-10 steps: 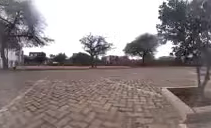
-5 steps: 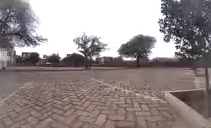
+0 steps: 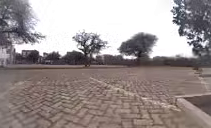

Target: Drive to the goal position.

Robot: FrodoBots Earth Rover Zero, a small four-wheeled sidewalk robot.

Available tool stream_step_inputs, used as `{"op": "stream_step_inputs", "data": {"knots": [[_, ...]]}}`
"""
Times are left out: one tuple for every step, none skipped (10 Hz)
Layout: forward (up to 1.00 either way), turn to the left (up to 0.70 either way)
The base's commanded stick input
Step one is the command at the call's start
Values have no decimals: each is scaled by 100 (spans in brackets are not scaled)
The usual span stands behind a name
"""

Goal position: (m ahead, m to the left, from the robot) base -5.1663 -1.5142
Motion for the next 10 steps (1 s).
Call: {"op": "stream_step_inputs", "data": {"knots": [[70,0],[70,0],[70,0],[70,0],[70,-1],[70,-13],[70,-25],[70,-27],[70,-27],[70,0]]}}
